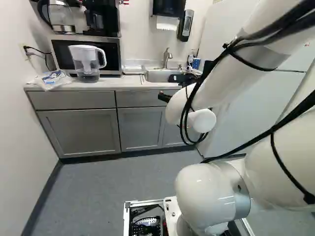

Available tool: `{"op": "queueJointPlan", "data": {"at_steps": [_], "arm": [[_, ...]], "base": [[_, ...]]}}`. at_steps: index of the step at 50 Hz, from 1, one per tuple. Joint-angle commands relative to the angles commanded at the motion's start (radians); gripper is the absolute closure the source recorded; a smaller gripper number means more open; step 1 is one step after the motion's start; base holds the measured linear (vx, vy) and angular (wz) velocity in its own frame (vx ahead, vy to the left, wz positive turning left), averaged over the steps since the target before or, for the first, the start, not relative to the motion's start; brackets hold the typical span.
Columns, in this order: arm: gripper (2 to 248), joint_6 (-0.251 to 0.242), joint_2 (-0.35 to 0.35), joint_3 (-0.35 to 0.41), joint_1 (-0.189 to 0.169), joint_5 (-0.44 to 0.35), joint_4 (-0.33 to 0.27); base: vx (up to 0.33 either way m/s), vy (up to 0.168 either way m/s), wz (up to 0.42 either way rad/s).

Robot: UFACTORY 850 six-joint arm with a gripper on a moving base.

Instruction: Rinse the cup and place it in the tray

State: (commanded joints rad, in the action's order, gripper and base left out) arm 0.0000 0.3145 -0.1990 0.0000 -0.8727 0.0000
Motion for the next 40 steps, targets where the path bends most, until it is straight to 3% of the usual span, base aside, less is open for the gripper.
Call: {"op": "queueJointPlan", "data": {"at_steps": [40], "arm": [[3, 0.000, -0.019, -0.108, 0.000, 0.000, 0.000]], "base": [[0.000, 0.000, 0.000]]}}
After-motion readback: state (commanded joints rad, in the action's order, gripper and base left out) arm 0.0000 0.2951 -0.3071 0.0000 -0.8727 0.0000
